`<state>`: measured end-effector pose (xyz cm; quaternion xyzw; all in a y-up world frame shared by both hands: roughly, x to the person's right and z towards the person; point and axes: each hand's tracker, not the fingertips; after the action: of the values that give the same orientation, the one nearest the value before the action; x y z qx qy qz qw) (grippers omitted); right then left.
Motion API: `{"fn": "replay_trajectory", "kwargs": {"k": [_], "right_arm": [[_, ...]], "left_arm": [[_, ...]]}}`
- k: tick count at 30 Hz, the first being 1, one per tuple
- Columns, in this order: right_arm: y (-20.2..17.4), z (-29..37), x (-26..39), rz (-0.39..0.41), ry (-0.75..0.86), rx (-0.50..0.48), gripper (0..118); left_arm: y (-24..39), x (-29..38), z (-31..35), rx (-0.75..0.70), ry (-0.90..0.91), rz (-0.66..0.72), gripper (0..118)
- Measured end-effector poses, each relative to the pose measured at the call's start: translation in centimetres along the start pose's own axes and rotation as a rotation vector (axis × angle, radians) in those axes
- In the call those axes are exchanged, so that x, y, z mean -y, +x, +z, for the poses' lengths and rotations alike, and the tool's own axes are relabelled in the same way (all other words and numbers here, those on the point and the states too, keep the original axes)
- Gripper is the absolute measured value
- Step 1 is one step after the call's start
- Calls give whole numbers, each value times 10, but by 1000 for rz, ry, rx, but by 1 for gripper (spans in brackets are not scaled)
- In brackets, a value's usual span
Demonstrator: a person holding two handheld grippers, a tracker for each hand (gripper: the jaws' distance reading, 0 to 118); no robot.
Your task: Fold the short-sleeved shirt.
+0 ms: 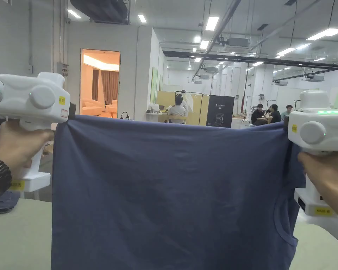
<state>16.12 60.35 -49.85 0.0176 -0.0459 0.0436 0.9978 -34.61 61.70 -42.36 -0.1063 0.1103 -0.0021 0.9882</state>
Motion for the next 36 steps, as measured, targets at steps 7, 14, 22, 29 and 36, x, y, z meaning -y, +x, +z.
{"fn": "replay_trajectory", "kwargs": {"k": [7, 14, 22, 29, 36], "right_arm": [[-10, -9, 12, 19, 29, -8, 1], [-15, 11, 65, 67, -22, -26, 1], [-5, 59, 142, 132, -129, -44, 1], [9, 131, 184, 150, -162, -49, 1], [16, 228, 208, 145, -198, -55, 1]], "left_arm": [[2, 5, -16, -33, 24, -14, 0], [-2, 59, -21, -18, -17, -15, 0], [-11, 157, 4, 23, -119, -15, 0], [-21, 208, 62, 51, -155, 0, 0], [-31, 241, 121, 74, -160, -12, 0]]}}
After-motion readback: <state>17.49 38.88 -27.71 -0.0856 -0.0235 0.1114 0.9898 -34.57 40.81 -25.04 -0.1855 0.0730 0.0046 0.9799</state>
